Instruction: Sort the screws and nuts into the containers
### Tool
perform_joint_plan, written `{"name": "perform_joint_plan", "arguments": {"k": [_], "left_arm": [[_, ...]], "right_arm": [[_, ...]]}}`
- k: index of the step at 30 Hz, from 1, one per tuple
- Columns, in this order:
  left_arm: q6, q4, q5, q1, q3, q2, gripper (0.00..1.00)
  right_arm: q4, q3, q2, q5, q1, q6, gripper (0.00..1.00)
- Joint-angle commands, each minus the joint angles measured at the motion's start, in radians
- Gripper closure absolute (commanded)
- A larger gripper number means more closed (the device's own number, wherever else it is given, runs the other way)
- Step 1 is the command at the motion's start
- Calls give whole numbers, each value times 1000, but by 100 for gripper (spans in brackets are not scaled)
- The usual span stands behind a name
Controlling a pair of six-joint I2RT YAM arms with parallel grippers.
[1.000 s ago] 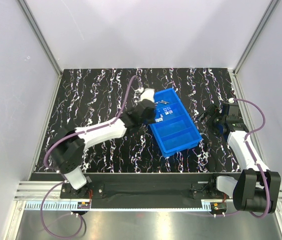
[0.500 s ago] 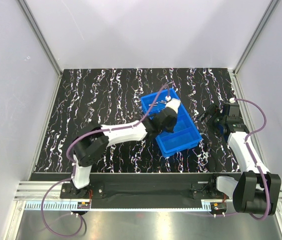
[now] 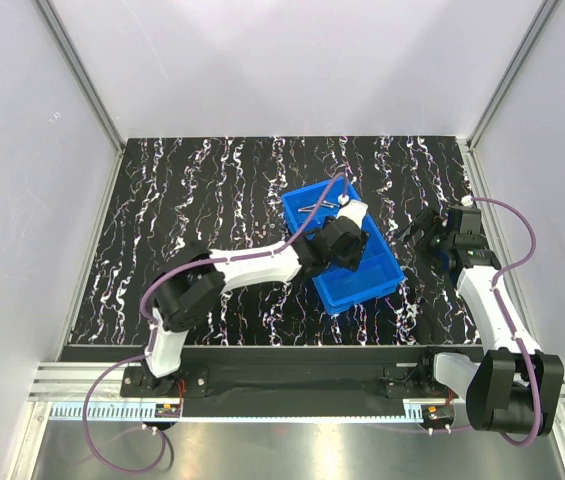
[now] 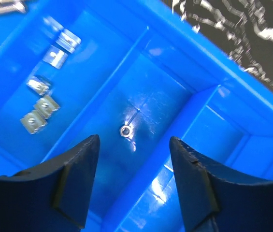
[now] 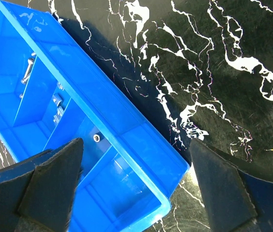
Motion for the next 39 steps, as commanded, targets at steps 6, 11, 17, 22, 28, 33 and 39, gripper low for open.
{"name": "perform_joint_plan", "arguments": {"k": [6, 11, 17, 22, 28, 33, 39], "left_arm": [[-33, -48, -188, 21, -115, -391, 29], [-153, -109, -218, 147, -333, -563, 28], [-170, -123, -231, 229, -386, -500, 32], [-158, -136, -240, 229, -279, -298, 34], [-210, -151, -244, 235, -199, -170, 37], [-230, -128, -271, 245, -211, -137, 41], [-228, -93, -280, 256, -220, -106, 44]], "right_arm": [[-1, 49, -47, 3, 3, -6, 0], [-24, 84, -50, 18, 3, -14, 0], [-23, 114, 24, 15, 3, -13, 0], [-3, 137, 73, -11, 3, -5, 0], [-15, 135, 68, 3, 3, -11, 0], [-13, 126, 62, 9, 3, -14, 0], [-18, 126, 68, 6, 3, -14, 0]]}}
